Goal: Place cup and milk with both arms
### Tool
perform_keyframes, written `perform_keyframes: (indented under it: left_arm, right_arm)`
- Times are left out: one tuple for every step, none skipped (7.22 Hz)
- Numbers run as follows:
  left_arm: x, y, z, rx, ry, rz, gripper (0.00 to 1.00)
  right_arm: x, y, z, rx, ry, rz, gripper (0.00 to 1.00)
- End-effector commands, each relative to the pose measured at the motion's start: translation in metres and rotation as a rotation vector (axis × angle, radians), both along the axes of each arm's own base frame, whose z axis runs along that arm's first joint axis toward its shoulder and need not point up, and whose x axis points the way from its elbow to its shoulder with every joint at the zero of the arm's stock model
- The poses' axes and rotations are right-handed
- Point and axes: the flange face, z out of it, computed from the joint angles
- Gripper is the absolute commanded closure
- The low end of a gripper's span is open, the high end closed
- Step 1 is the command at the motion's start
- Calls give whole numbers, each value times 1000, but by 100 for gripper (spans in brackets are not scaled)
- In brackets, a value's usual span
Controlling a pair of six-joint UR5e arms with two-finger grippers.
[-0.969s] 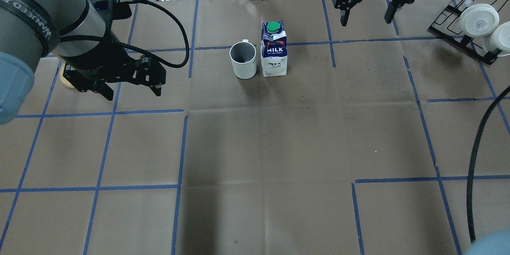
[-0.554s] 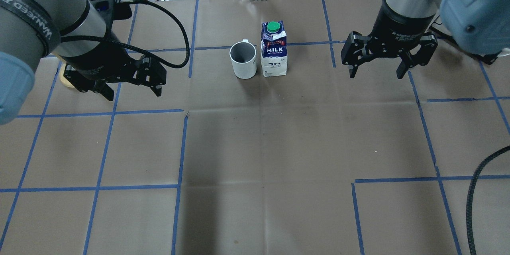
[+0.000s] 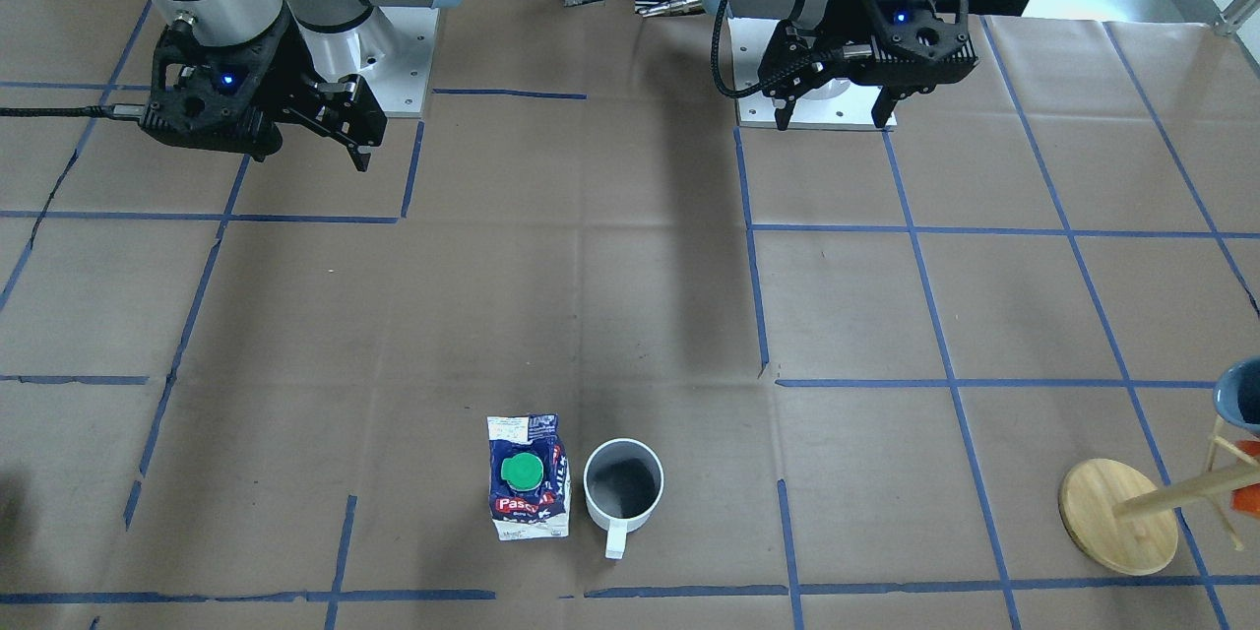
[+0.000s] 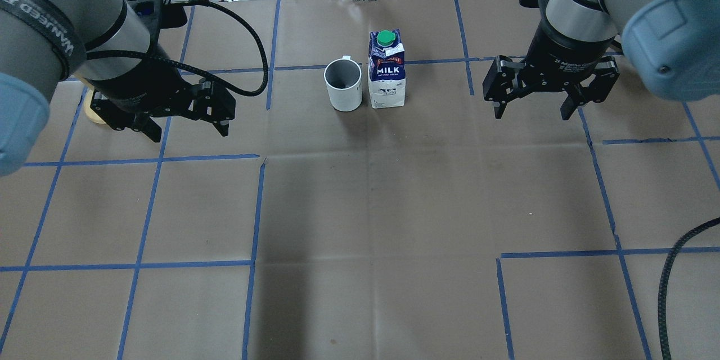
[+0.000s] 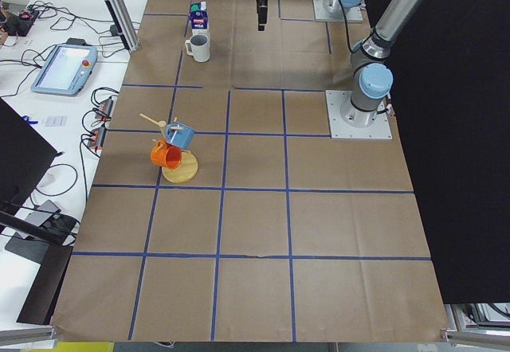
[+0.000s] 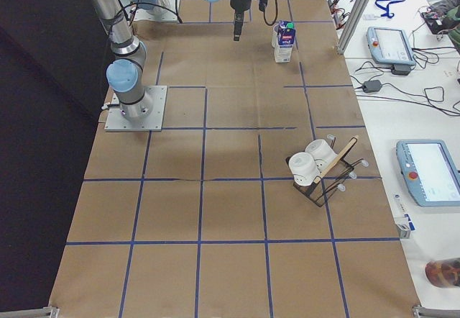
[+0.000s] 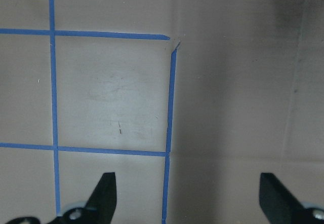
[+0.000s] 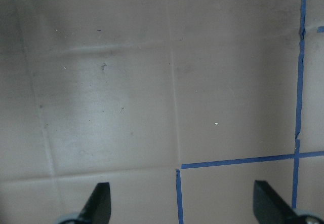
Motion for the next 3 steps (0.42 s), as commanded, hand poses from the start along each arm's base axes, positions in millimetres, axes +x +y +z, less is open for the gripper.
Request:
perform_keyframes:
  left_arm:
    - [0,0,0,0,0,0,0]
    - [0,0,0,0,0,0,0]
    - [0,0,0,0,0,0,0]
  right_arm:
    - [0,0,0,-1,-2,-1,0]
    - [0,0,-1,2,-2,1,0]
    - [0,1,-2,5,-4,0,0]
